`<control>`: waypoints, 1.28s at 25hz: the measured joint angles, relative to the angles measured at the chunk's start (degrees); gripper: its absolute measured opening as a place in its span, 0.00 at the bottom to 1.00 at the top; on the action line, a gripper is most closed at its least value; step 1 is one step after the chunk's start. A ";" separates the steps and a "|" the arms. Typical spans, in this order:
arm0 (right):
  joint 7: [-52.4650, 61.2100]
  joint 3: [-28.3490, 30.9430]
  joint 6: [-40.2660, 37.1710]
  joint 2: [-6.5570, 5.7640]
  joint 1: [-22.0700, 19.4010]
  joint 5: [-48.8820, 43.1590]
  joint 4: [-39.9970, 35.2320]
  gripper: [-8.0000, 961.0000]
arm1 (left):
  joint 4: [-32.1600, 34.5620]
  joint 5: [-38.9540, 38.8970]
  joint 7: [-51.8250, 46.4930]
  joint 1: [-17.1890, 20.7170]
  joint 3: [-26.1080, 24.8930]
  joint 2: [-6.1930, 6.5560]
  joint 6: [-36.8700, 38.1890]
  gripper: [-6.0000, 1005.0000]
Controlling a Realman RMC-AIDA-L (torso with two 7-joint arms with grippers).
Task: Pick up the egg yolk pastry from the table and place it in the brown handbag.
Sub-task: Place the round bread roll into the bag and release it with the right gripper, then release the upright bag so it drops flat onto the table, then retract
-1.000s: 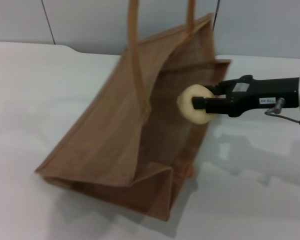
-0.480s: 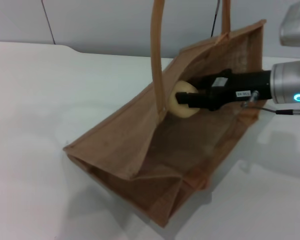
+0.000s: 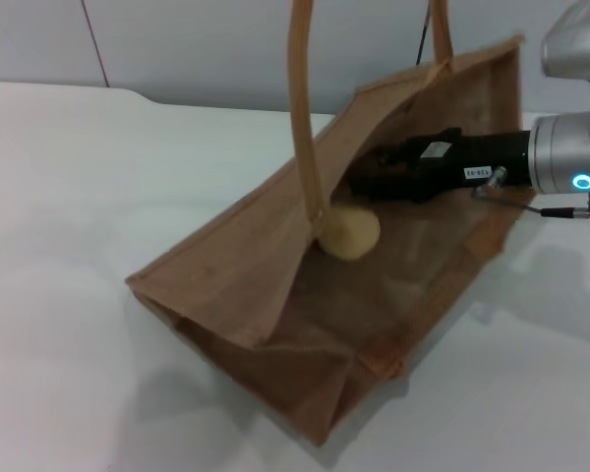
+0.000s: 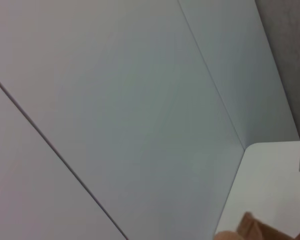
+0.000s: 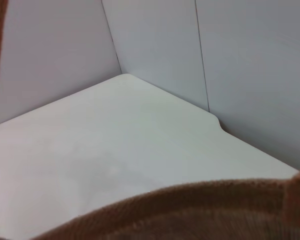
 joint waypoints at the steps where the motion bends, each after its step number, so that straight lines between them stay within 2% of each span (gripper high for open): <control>1: 0.00 -0.07 0.00 0.00 0.01 -0.04 0.10 0.66 | -0.01 0.02 0.00 0.00 0.00 0.00 0.00 0.13; 5: 0.01 -0.27 0.00 0.00 0.08 -0.10 0.46 0.85 | -0.03 0.07 0.00 0.20 -0.10 0.03 0.00 0.13; 12: 2.53 0.02 -2.87 -0.59 -1.85 -2.94 -0.22 0.91 | -0.17 0.22 0.00 3.79 -2.28 0.02 1.65 0.13; 18: 6.22 0.83 -6.29 -3.18 -8.80 -4.63 -5.34 0.94 | -0.85 -0.57 0.05 7.40 -4.66 -0.02 4.24 0.13; 22: 6.58 4.78 -8.01 -3.86 -13.31 -4.85 -10.76 0.93 | -1.68 -1.23 0.34 8.52 -6.10 0.00 4.47 0.13; 25: 6.19 9.04 -7.80 -3.24 -16.45 -5.09 -15.67 0.93 | -3.37 -1.26 0.41 8.65 -6.54 0.01 4.82 0.13; 27: 5.29 12.20 -6.25 -2.28 -18.33 -5.36 -18.46 0.93 | -4.47 -1.33 0.44 8.75 -6.62 -0.01 5.43 0.13; 29: 3.19 16.16 -3.44 -0.70 -19.73 -5.57 -20.33 0.93 | -5.52 -2.08 0.39 9.23 -6.63 -0.08 6.50 0.13; 32: -0.12 20.45 0.69 0.48 -20.32 -4.97 -19.85 0.93 | -7.42 -4.88 1.10 9.82 -6.67 -0.04 8.42 0.13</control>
